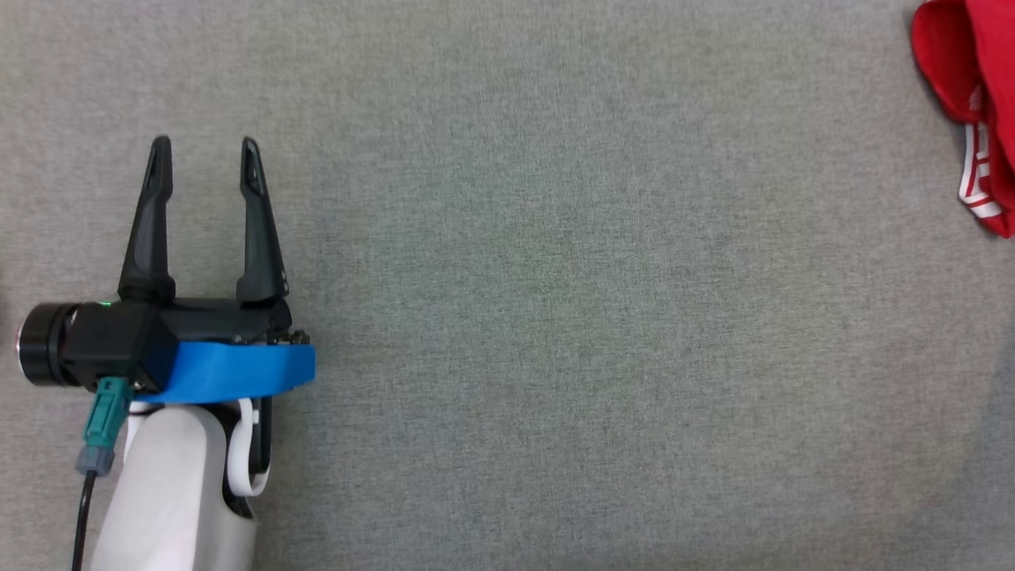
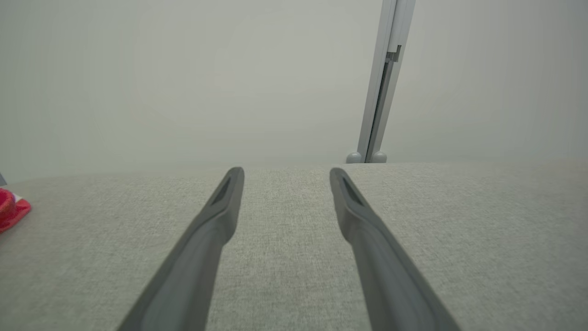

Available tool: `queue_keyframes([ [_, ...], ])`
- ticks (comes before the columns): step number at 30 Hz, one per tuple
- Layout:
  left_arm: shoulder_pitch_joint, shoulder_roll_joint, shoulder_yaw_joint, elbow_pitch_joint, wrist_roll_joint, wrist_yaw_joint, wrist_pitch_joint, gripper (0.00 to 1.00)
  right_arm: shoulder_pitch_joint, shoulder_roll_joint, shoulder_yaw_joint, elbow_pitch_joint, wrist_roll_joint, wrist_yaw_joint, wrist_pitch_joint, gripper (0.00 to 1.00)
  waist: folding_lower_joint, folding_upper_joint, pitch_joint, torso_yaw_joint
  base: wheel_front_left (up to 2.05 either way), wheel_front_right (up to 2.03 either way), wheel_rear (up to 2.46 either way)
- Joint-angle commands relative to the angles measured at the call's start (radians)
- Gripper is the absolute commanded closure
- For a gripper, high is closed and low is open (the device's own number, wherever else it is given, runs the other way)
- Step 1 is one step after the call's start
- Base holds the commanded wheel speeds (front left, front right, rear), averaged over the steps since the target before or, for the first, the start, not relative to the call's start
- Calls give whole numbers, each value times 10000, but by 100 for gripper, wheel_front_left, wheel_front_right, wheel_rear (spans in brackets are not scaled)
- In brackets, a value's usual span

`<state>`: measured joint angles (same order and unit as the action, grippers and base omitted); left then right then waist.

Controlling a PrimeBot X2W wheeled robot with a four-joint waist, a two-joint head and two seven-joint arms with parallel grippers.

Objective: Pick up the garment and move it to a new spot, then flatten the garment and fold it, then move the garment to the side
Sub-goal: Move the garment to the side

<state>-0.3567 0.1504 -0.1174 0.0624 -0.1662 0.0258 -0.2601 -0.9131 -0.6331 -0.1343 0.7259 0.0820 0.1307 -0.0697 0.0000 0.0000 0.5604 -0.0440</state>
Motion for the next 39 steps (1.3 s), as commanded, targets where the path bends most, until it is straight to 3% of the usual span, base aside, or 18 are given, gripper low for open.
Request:
queue_keyframes([
  [1,135,-5,13,79,-33,26,-39,0,104,186,39,-72,75,2,-163,0,0,0,-229,-97,0,0,0],
  [4,424,-20,94,241,-143,28,-48,0,323,562,351,-352,235,2,-646,0,0,0,-723,-97,0,0,0],
  [11,1254,-87,380,462,-312,93,-58,0,1185,2110,1430,-1118,394,2,-1492,0,0,0,-1926,-108,0,0,0],
  [22,2371,-354,645,764,-456,48,-60,0,3324,4102,2673,-2146,821,2,-1823,0,0,0,-3554,41,0,0,0],
  [30,2827,-492,497,1073,-386,-48,-62,0,5190,4888,2159,-3207,1008,2,-1863,0,0,0,-4224,158,0,0,0],
  [39,3123,-574,328,1278,-372,-142,-63,0,7594,5395,1284,-5377,664,4,-1175,0,0,0,-4791,293,0,0,0],
])
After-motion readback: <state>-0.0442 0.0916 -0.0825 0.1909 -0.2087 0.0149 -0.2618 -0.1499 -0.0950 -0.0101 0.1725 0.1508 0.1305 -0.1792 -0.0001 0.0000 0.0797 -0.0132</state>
